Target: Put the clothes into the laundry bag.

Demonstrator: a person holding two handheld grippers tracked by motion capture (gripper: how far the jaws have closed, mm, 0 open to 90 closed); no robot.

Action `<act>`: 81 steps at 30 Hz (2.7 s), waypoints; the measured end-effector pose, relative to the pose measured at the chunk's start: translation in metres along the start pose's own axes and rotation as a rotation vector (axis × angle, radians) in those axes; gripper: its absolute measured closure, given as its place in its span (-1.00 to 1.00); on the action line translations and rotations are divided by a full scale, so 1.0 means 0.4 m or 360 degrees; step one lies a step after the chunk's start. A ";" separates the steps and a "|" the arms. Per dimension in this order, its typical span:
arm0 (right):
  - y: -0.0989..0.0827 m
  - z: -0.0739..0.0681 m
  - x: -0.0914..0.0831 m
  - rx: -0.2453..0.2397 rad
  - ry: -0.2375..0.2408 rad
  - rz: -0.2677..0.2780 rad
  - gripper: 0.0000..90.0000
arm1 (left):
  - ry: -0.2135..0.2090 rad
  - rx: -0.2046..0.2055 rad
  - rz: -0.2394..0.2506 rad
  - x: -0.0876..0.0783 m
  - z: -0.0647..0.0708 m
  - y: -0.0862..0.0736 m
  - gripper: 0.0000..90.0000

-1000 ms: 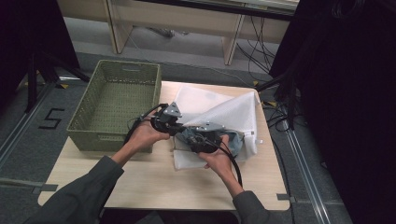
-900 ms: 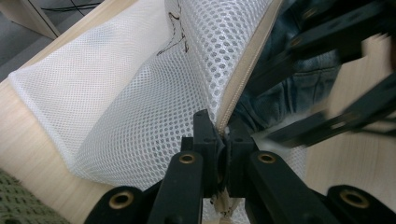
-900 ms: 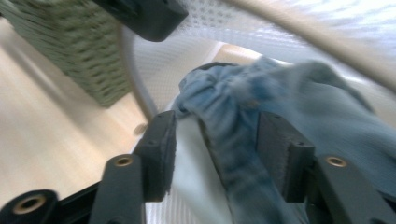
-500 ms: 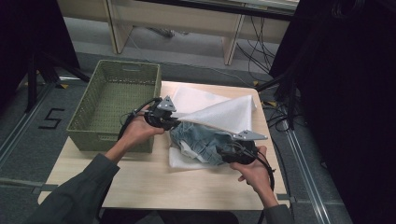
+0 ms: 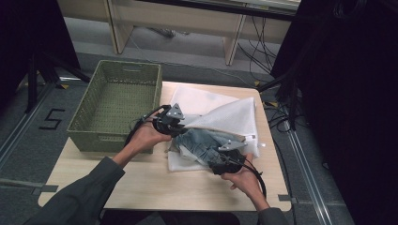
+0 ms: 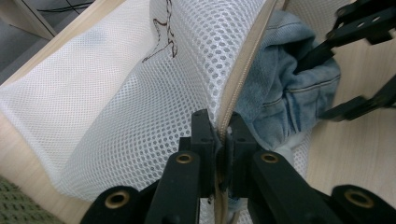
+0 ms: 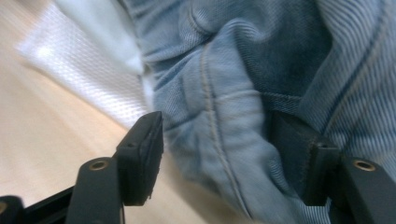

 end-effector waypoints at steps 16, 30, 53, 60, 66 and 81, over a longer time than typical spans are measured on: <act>0.129 0.074 0.013 -0.0085 -0.0190 0.0117 0.74 | -0.0012 0.0035 0.0003 0.002 0.006 0.003 0.85; 0.085 0.056 0.041 0.0045 -0.0097 0.0030 0.69 | -0.0013 0.0099 0.0032 -0.055 0.127 -0.012 0.06; 0.096 0.057 0.029 0.0025 -0.0079 0.0075 0.65 | -0.0106 0.0109 -0.0213 0.165 0.200 -0.223 0.92; 0.094 0.015 0.009 -0.0035 0.0014 0.0079 0.67 | -0.0184 0.0214 -0.0288 0.110 0.224 -0.257 0.94; 0.101 0.009 0.071 -0.0107 -0.0052 0.0012 0.70 | -0.0202 0.0266 -0.0284 0.081 0.231 -0.279 0.95; 0.163 0.124 0.114 -0.0013 -0.0252 0.0128 0.44 | -0.0192 0.0187 -0.0304 0.053 0.220 -0.299 0.90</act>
Point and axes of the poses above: each handheld gripper's, and its own axes: x roughly forward along the jaws, y roughly out of its top, z roughly to its right, the point moved 10 cm from there along x, roughly forward along the jaws, and after that the axes turned 6 degrees about z, right-handed, at the moved point
